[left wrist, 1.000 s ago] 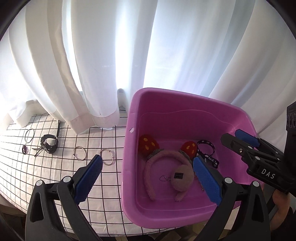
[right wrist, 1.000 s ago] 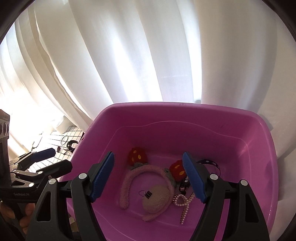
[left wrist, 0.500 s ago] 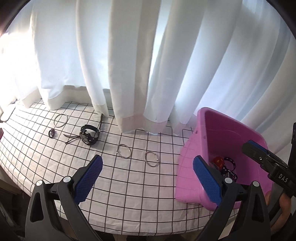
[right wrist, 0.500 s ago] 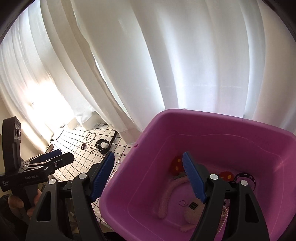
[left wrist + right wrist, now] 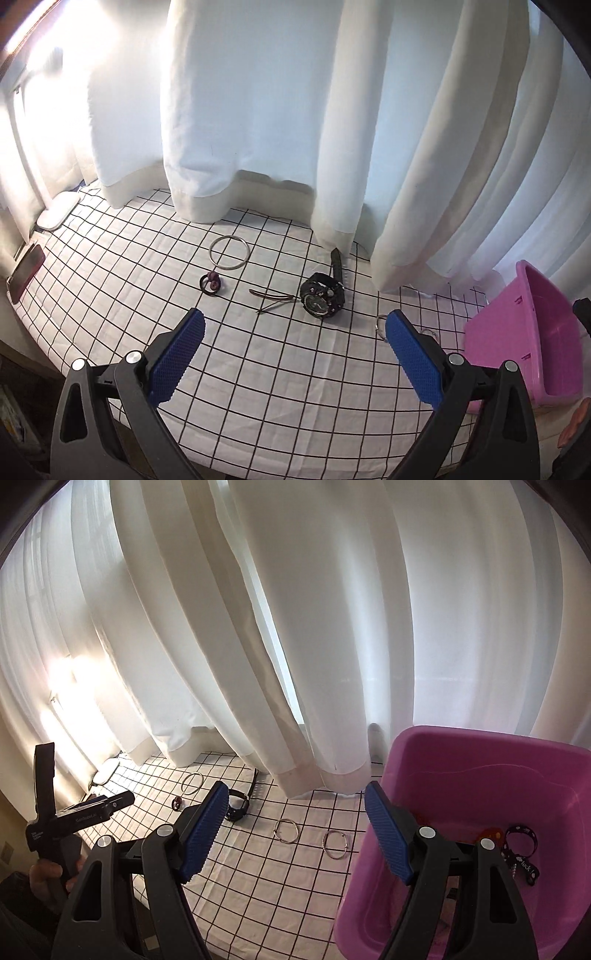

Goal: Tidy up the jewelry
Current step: 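Move the left tool to the black hair tie while the right tool approaches a silver bangle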

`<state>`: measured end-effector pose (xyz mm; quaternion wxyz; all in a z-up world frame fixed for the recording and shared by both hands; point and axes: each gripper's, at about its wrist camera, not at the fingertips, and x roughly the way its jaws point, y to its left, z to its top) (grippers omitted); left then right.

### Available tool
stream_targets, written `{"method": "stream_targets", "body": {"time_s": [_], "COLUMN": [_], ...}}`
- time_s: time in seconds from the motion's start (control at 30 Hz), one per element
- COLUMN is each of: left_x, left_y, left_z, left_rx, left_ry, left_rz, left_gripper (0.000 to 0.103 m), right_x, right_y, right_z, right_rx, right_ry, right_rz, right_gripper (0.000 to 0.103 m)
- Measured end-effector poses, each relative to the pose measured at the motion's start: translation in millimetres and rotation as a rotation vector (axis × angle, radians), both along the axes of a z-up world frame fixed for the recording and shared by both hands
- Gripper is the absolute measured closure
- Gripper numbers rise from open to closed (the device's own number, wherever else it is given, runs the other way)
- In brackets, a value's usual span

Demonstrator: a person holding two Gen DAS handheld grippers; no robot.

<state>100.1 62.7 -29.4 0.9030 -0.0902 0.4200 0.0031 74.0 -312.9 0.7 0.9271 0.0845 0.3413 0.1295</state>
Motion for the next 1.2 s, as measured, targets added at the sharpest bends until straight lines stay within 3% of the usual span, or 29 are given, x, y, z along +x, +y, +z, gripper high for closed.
{"method": "stream_targets", "body": {"time_s": [0.27, 0.47, 0.8, 1.0, 1.2], "left_x": [27, 44, 69, 88, 99], "left_y": [85, 113, 118, 110, 100], "left_z": [-41, -80, -134, -153, -168], "left_rx": [0.029, 0.087, 0.093, 0.11, 0.127], "left_ry": [0.052, 0.098, 0.142, 0.121, 0.107], "left_rz": [0.013, -0.01, -0.008, -0.017, -0.04], "left_gripper": [0.007, 0.007, 0.007, 0.007, 0.007], "right_x": [0, 3, 23, 36, 48], "right_y": [71, 101, 105, 99, 94], "right_z": [-7, -44, -129, -171, -194], "right_rx": [-0.034, -0.028, -0.072, -0.089, -0.125], "right_ry": [-0.03, 0.044, 0.229, 0.257, 0.236], "right_rz": [-0.046, -0.088, -0.14, -0.18, -0.188], "right_gripper": [0.028, 0.028, 0.028, 0.028, 0.028]}}
